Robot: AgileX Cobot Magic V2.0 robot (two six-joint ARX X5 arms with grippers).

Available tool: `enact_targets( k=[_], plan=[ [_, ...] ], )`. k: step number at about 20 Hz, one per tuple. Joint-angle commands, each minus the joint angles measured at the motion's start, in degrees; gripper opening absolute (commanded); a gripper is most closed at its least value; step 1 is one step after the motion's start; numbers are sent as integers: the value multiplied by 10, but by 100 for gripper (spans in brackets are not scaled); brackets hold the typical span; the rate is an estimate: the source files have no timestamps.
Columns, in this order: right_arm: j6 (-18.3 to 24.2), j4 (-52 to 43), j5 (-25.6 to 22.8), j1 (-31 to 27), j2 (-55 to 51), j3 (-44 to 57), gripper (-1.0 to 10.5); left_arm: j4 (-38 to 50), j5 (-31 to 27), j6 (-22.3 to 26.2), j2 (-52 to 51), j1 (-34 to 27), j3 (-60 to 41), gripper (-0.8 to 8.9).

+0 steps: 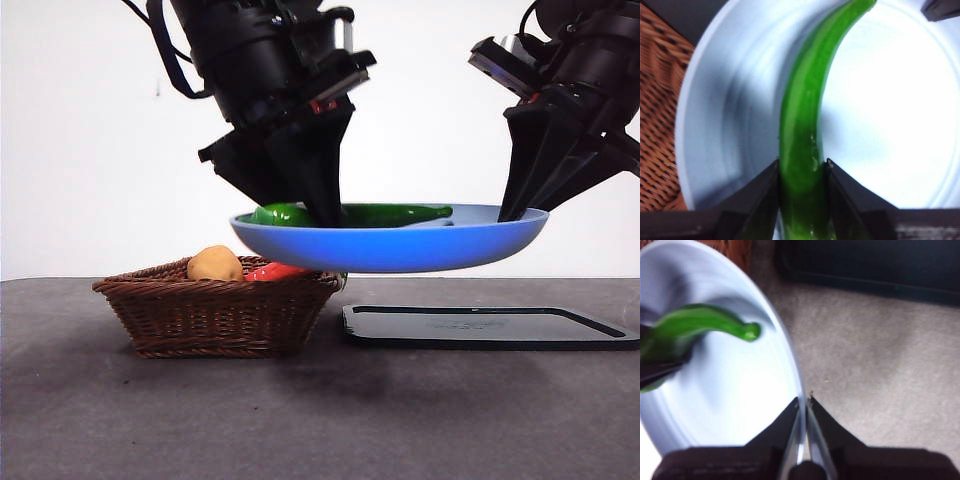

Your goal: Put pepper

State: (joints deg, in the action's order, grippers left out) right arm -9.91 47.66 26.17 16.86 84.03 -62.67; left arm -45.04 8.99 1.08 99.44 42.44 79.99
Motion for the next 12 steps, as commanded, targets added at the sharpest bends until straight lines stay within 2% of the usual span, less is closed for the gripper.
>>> enact_targets(
  k=[1,4,12],
  plan=[
    [-6,-5,9,2,5,-12,6,2,1,7,11,11,10,136],
    [-3,-4,9,2,5,-12,6,3,0,5,11,15,10,229],
    [3,6,9,2,5,-12,6,-9,0,5,-23,15,11,235]
  ],
)
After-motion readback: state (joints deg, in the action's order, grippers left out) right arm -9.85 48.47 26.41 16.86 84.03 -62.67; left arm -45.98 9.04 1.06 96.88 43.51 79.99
